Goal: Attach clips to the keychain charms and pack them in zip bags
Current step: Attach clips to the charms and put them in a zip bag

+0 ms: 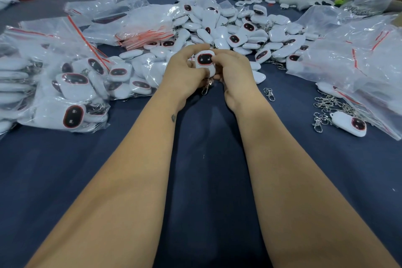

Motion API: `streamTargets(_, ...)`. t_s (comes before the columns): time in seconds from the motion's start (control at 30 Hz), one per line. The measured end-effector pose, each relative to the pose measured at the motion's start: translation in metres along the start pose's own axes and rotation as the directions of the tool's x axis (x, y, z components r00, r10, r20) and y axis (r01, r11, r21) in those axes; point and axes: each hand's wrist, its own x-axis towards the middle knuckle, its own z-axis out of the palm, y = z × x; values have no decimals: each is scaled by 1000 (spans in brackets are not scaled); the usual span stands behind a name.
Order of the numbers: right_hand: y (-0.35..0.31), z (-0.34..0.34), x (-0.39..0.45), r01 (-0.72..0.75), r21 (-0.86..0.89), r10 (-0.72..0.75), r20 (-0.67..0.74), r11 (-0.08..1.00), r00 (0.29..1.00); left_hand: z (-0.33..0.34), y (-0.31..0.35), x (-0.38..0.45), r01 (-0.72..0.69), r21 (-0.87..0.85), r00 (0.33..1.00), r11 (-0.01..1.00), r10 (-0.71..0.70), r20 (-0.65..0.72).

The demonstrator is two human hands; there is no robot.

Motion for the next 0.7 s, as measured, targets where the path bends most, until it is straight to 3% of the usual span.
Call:
streamTargets(0.33, -4, 2, -3, -13, 45, 15, -38, 999, 999, 2, 1, 0, 4, -16, 1000, 1000, -4, -5)
streamTargets(0.7, 0, 1, 1, -5, -27, 5, -26, 1000, 1000, 2, 0, 1, 15, -45, 1000, 999, -15, 6)
